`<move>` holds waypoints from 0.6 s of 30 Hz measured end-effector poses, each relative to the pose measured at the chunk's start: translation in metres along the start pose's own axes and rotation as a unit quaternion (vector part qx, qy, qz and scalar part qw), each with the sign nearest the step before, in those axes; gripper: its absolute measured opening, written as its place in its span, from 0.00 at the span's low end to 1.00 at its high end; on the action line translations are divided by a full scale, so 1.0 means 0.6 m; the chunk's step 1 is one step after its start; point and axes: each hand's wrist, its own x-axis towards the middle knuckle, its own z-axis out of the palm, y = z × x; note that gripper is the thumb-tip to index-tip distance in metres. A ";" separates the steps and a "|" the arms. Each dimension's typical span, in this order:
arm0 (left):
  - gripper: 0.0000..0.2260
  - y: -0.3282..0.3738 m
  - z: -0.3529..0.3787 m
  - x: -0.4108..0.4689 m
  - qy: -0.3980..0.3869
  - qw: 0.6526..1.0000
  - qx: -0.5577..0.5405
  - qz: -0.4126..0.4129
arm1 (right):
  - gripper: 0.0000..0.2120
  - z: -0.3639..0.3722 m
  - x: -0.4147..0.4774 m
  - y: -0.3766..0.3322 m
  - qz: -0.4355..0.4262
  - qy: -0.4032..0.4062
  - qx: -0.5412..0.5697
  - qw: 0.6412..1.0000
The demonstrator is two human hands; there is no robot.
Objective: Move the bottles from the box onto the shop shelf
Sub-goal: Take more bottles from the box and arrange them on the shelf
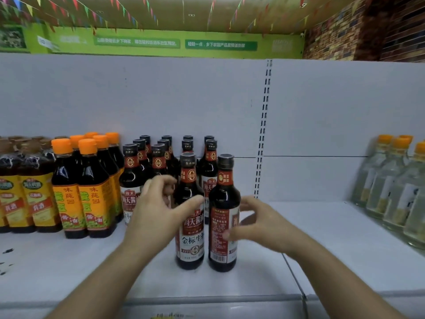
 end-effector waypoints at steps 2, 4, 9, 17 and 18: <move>0.33 -0.021 0.013 -0.022 -0.004 0.999 -0.034 -0.032 | 0.39 0.020 -0.004 0.025 -0.003 -0.031 0.016 0.999; 0.33 -0.038 0.026 -0.041 -0.031 0.996 -0.061 -0.059 | 0.37 0.039 -0.008 0.042 -0.016 -0.036 0.024 0.999; 0.38 -0.079 0.061 -0.065 -0.108 0.987 -0.069 -0.095 | 0.30 0.066 -0.005 0.071 -0.027 0.010 0.073 0.997; 0.40 -0.112 0.081 -0.060 -0.098 0.989 -0.037 -0.101 | 0.31 0.103 -0.007 0.075 -0.029 0.116 0.046 0.992; 0.40 -0.116 0.081 -0.058 -0.100 0.989 -0.037 -0.102 | 0.32 0.107 -0.007 0.074 -0.028 0.128 0.044 0.990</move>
